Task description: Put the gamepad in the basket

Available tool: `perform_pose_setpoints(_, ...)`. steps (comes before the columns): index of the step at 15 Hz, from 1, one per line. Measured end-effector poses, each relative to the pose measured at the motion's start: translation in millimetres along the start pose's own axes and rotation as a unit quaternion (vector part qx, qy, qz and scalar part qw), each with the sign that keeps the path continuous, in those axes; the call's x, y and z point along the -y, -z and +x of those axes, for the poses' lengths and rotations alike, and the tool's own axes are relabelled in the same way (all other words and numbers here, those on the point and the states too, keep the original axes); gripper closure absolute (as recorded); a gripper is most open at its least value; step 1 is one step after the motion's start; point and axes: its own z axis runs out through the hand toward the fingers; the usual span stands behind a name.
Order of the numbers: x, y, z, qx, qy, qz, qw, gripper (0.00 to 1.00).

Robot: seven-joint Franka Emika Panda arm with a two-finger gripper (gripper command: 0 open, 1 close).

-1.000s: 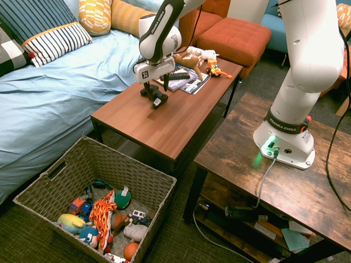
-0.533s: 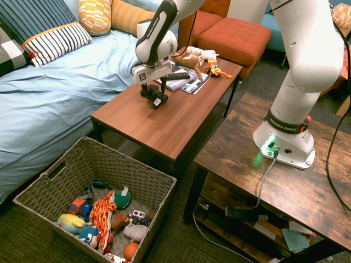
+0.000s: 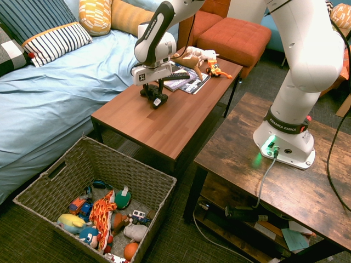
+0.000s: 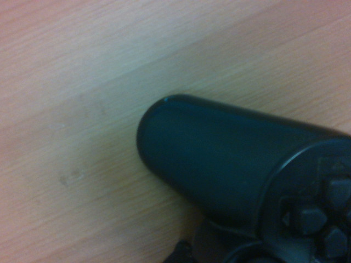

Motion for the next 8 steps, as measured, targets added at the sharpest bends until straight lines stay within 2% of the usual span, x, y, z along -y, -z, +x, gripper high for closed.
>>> perform_pose_setpoints(8,-3,15,7,0.015,0.022,0.029,0.999,1.00)
